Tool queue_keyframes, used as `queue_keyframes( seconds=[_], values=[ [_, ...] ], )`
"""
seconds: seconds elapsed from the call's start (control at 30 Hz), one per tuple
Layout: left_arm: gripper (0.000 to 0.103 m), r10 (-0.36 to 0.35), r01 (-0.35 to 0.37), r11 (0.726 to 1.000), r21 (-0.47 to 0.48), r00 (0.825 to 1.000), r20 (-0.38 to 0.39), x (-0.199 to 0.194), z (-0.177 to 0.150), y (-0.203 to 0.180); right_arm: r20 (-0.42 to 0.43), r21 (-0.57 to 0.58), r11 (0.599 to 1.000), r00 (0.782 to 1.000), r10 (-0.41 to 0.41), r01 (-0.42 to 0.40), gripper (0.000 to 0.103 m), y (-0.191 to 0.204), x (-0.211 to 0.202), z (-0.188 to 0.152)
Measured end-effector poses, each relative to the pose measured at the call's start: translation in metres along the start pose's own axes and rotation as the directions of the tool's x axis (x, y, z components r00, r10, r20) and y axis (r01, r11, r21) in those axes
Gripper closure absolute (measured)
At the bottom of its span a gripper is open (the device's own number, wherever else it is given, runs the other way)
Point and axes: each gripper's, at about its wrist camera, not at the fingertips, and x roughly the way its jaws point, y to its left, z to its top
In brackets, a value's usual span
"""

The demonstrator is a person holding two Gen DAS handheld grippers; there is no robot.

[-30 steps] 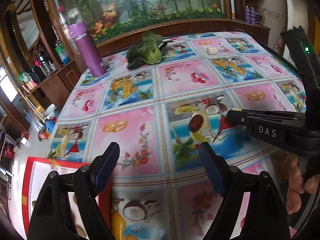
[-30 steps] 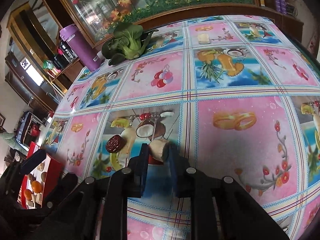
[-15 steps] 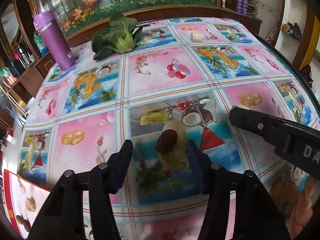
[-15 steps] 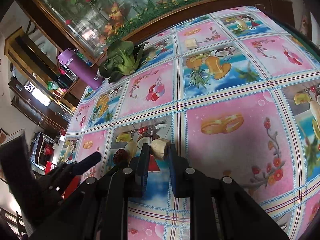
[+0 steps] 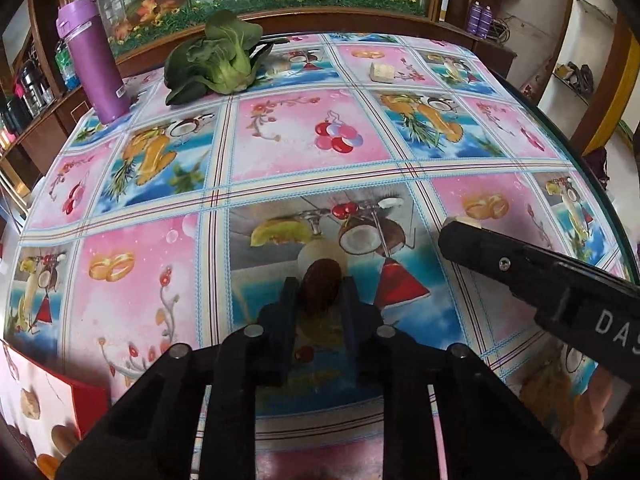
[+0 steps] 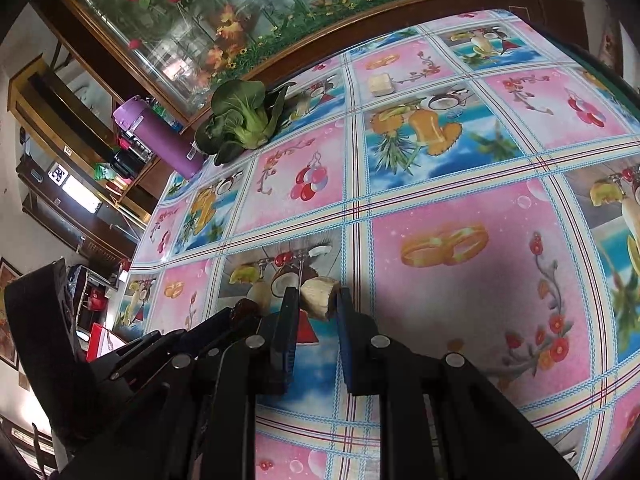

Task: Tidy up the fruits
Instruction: 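Grasp the red date with the left tool while the right tool grasps the beige cake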

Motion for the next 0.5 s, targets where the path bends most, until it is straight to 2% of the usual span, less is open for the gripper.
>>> queue_keyframes(
  seconds=[0.3,0.5],
  values=[
    [0.081,-0.001,0.005,0.999,-0.053,0.997,0.08,-0.038,-0.022,-0.001,0.016,-0.027,1.0,1.0,-0.001,0.001,0.086,0.004,-0.002,-0.001],
    [0.081,0.051,-0.037,0.996,-0.077,0.98,0.191,-0.091,-0.053,0.005,0.071,-0.103,0.995,0.997,0.009,-0.001,0.086,0.017,-0.009,-0.007]
  ],
)
